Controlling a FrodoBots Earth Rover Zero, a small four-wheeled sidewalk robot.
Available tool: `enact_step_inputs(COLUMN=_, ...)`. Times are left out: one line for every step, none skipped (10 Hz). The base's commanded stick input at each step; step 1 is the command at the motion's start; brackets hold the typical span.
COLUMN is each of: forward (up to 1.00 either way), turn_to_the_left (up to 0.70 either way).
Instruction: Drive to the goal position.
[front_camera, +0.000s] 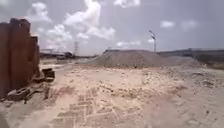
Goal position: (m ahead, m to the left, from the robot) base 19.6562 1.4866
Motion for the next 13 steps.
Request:
enact_step_inputs(forward=0.58, turn_to_the_left=0.14)
enact_step_inputs(forward=0.58, turn_to_the_left=0.14)
enact_step_inputs(forward=0.58, turn_to_the_left=0.14)
enact_step_inputs(forward=0.58, turn_to_the_left=0.14)
enact_step_inputs(forward=0.58, turn_to_the_left=0.14)
enact_step_inputs(forward=0.58, turn_to_the_left=0.14)
enact_step_inputs(forward=0.56, turn_to_the_left=0.14)
enact_step_inputs(forward=0.55, turn_to_the_left=0.14)
enact_step_inputs(forward=0.55, turn_to_the_left=0.14)
enact_step_inputs(forward=0.54, turn_to_the_left=0.14)
enact_step_inputs(forward=0.54, turn_to_the_left=0.14)
enact_step_inputs(forward=0.54, turn_to_the_left=0.14)
enact_step_inputs(forward=0.55, turn_to_the_left=0.14)
